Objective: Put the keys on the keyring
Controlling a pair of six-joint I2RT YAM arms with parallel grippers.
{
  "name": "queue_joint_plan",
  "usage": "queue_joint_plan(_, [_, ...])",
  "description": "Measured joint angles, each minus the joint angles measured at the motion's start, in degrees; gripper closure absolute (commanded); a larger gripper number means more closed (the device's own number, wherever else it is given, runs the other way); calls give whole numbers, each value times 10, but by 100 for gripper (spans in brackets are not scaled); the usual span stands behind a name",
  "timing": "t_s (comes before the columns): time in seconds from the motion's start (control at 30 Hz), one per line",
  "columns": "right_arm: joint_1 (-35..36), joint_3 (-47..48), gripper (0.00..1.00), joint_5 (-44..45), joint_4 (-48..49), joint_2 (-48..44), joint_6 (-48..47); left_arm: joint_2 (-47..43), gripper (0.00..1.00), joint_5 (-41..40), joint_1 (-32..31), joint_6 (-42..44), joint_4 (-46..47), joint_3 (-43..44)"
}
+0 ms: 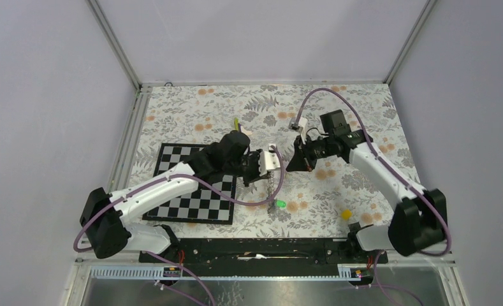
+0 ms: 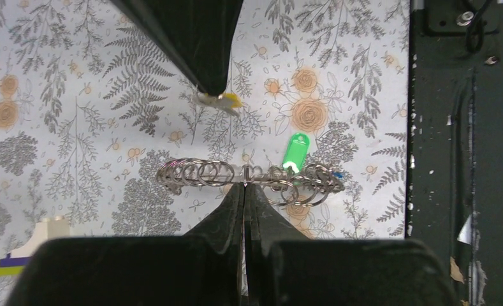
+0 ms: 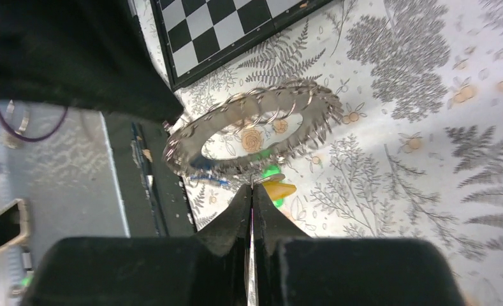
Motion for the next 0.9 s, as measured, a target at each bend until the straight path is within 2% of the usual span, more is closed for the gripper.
queue_joint_plan(0.13, [13, -17, 100, 24, 2, -89, -33, -3, 100, 57, 27, -11, -2, 0])
queue_joint_plan(0.27, [31, -23, 100, 36, 6, -127, -48, 3, 100, 115, 46, -19, -5, 8])
queue_joint_plan(0.57, [38, -52, 100, 16, 12, -126, -44, 42, 100, 191, 66, 14, -21, 36])
queue_joint_plan(0.9, [55, -69, 100, -8, 34, -125, -11, 61, 100, 205, 68, 21, -30, 39])
